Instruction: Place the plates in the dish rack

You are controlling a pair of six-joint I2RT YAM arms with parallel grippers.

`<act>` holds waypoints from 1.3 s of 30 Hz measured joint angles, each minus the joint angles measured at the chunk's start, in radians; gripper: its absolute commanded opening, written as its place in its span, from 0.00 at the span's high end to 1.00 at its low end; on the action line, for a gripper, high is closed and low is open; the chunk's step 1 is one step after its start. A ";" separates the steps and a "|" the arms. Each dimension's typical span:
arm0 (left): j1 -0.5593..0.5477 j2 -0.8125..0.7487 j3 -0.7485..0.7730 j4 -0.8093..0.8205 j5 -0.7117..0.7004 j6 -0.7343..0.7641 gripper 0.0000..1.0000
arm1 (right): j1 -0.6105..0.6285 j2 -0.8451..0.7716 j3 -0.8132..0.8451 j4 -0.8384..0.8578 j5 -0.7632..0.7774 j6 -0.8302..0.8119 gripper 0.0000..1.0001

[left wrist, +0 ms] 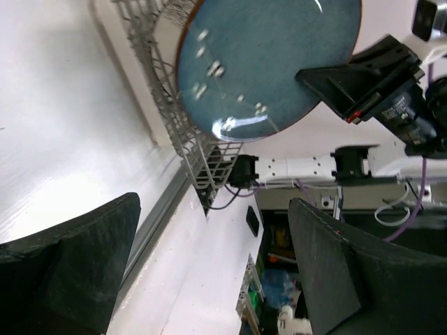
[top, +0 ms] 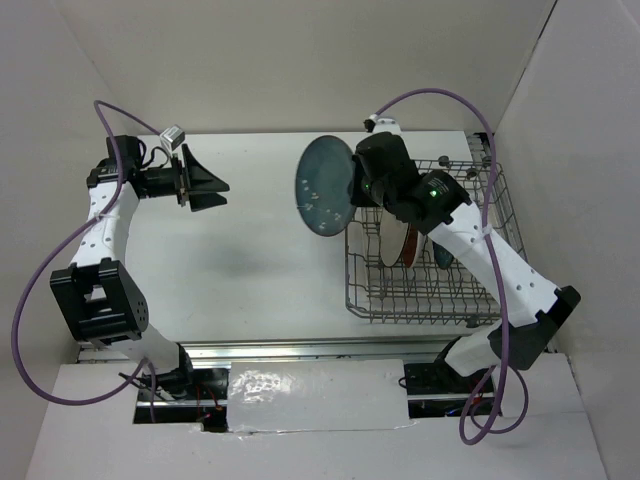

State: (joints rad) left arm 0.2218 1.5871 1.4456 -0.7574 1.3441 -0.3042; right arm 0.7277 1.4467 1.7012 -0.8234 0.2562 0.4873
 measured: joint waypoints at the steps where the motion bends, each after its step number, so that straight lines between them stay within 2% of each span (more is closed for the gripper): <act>1: 0.008 0.000 0.004 -0.002 -0.016 -0.011 0.01 | 0.001 -0.011 0.000 -0.028 0.063 -0.006 1.00; 8: 0.063 -0.001 0.006 -0.008 -0.135 -0.062 0.01 | 0.026 -0.077 0.011 -0.203 0.412 -0.036 1.00; 16: 0.068 -0.001 0.005 -0.006 -0.189 -0.092 0.01 | 0.073 -0.071 0.023 -0.317 0.613 -0.021 1.00; 27: 0.068 -0.001 0.003 -0.008 -0.216 -0.092 0.01 | 0.111 -0.041 0.003 -0.405 0.651 0.060 1.00; 39: 0.068 -0.001 -0.008 -0.013 -0.263 -0.091 0.01 | 0.112 0.005 -0.115 -0.420 0.639 0.118 1.00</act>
State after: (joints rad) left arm 0.2897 1.5860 1.4372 -0.7708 1.0813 -0.3950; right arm 0.8398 1.4517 1.5864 -1.2434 0.8948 0.6052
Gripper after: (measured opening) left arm 0.991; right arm 0.152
